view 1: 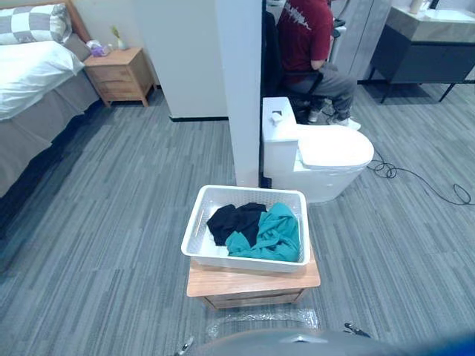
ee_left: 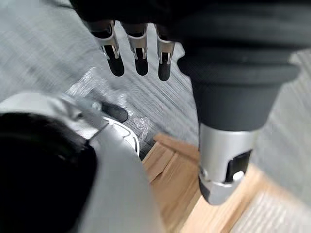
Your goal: Tidy the bed and pick cloth on bed and put in laundry
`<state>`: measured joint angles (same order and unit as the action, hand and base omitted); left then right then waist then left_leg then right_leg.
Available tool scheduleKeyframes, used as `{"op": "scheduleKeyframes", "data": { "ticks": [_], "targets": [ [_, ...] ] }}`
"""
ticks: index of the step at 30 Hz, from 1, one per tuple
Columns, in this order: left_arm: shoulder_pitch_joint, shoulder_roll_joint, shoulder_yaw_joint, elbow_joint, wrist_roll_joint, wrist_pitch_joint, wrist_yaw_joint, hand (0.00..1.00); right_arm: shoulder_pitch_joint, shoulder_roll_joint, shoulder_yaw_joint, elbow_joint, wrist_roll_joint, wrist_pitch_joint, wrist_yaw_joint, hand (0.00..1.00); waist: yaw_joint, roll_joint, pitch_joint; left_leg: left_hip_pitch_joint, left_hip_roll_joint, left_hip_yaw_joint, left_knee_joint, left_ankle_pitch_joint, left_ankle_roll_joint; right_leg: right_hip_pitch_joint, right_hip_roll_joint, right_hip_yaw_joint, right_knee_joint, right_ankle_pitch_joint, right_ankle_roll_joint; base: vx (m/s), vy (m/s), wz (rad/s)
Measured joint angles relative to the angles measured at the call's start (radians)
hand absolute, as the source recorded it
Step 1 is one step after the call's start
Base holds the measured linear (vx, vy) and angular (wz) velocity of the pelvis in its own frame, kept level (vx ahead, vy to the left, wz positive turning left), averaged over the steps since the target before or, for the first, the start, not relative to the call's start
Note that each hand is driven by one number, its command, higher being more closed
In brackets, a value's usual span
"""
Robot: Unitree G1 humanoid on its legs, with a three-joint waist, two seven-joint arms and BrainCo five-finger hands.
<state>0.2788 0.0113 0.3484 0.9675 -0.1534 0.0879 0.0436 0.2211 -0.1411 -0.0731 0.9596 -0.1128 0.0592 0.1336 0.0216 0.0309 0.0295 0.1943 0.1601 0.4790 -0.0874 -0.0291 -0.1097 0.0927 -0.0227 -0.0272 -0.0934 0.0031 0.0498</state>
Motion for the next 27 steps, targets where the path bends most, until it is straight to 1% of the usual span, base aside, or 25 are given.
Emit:
{"op": "scheduleKeyframes", "data": {
  "ticks": [2, 3, 4, 5, 6, 8, 11, 14, 18, 22, 24, 27],
  "targets": [
    [-0.03, 0.019, -0.046, 0.008, 0.153, 0.023, -0.003, 0.0, -0.006, -0.002, -0.001, 0.001, -0.019, 0.004, 0.001, 0.0, -0.001, 0.003, -0.001, 0.002, 0.005, 0.002, 0.0, -0.001, -0.004, 0.001, 0.006, 0.0, -0.001, 0.0, 0.0, 0.05, -0.016, -0.04],
    [-0.034, 0.023, -0.062, 0.008, 0.176, 0.029, -0.002, 0.0, -0.009, -0.002, -0.001, 0.003, -0.025, 0.008, 0.001, 0.0, -0.002, 0.004, 0.0, 0.004, 0.005, 0.003, 0.001, -0.003, -0.006, 0.001, 0.007, 0.001, -0.001, 0.0, 0.0, 0.04, -0.001, -0.08],
    [-0.045, 0.035, -0.098, 0.013, 0.204, 0.051, 0.004, 0.0, -0.015, -0.002, -0.002, 0.006, -0.039, 0.015, 0.001, 0.0, -0.003, 0.004, 0.0, 0.009, 0.003, 0.006, 0.001, -0.004, -0.008, 0.003, 0.01, 0.002, -0.001, 0.0, 0.0, 0.03, 0.012, -0.11],
    [-0.06, 0.046, -0.128, 0.022, 0.207, 0.081, 0.011, 0.0, -0.024, -0.002, -0.004, 0.018, -0.044, 0.021, 0.001, 0.0, -0.003, 0.004, 0.0, 0.015, 0.003, 0.007, 0.001, -0.005, -0.01, 0.007, 0.013, 0.003, -0.001, 0.0, 0.0, 0.03, 0.012, -0.11],
    [-0.065, 0.051, -0.14, 0.027, 0.203, 0.093, 0.013, 0.0, -0.026, -0.002, -0.004, 0.022, -0.048, 0.022, 0.001, 0.0, -0.003, 0.004, 0.001, 0.017, 0.004, 0.007, 0.001, -0.006, -0.011, 0.009, 0.014, 0.004, -0.001, 0.0, 0.0, 0.01, 0.003, -0.09],
    [-0.076, 0.066, -0.179, 0.038, 0.156, 0.132, 0.033, 0.0, -0.028, -0.002, -0.004, 0.025, -0.05, 0.022, 0.0, 0.0, -0.005, 0.003, 0.002, 0.018, 0.003, 0.006, 0.003, -0.007, -0.012, 0.009, 0.015, 0.009, -0.006, 0.001, -0.001, 0.0, -0.004, -0.05],
    [-0.085, 0.08, -0.201, 0.057, 0.071, 0.158, 0.038, 0.0, -0.034, -0.002, -0.005, 0.04, -0.05, 0.02, -0.002, 0.0, -0.005, -0.003, 0.005, 0.017, 0.001, 0.001, 0.004, -0.007, -0.011, 0.009, 0.017, 0.008, -0.007, 0.001, -0.001, 0.0, 0.0, 0.0],
    [-0.085, 0.084, -0.214, 0.058, 0.041, 0.163, 0.049, 0.0, -0.043, -0.004, -0.004, 0.054, -0.044, 0.019, -0.005, 0.0, -0.005, -0.003, 0.006, 0.016, -0.002, -0.002, 0.005, -0.008, -0.01, 0.008, 0.015, 0.007, -0.007, 0.001, 0.0, 0.0, 0.0, 0.0],
    [-0.092, 0.091, -0.215, 0.079, -0.02, 0.162, 0.042, 0.0, -0.051, -0.004, -0.004, 0.068, -0.03, 0.019, -0.007, 0.0, -0.007, -0.004, 0.007, 0.009, -0.004, -0.012, 0.004, -0.008, -0.008, 0.006, 0.012, -0.001, -0.007, 0.001, 0.0, 0.0, -0.005, 0.05],
    [-0.092, 0.092, -0.215, 0.085, -0.033, 0.138, 0.027, 0.0, -0.067, -0.007, -0.001, 0.087, -0.028, 0.019, -0.007, 0.0, -0.01, -0.003, 0.014, 0.002, -0.005, -0.026, 0.004, -0.007, -0.007, 0.006, 0.01, -0.013, -0.007, 0.001, 0.0, 0.01, -0.009, 0.1],
    [-0.092, 0.093, -0.215, 0.087, -0.033, 0.126, 0.018, 0.0, -0.069, -0.007, 0.001, 0.089, -0.027, 0.019, -0.007, 0.0, -0.01, -0.007, 0.017, 0.001, -0.006, -0.027, 0.004, -0.007, -0.006, 0.005, 0.01, -0.014, -0.007, 0.001, 0.0, 0.0, 0.0, 0.0],
    [-0.095, 0.094, -0.211, 0.096, -0.033, 0.123, 0.007, 0.0, -0.069, -0.007, 0.002, 0.089, -0.022, 0.019, -0.006, 0.0, -0.011, -0.006, 0.019, 0.001, -0.008, -0.027, 0.004, -0.007, -0.006, 0.005, 0.009, -0.014, -0.007, 0.001, 0.0, 0.0, 0.0, 0.0]
  ]
}}
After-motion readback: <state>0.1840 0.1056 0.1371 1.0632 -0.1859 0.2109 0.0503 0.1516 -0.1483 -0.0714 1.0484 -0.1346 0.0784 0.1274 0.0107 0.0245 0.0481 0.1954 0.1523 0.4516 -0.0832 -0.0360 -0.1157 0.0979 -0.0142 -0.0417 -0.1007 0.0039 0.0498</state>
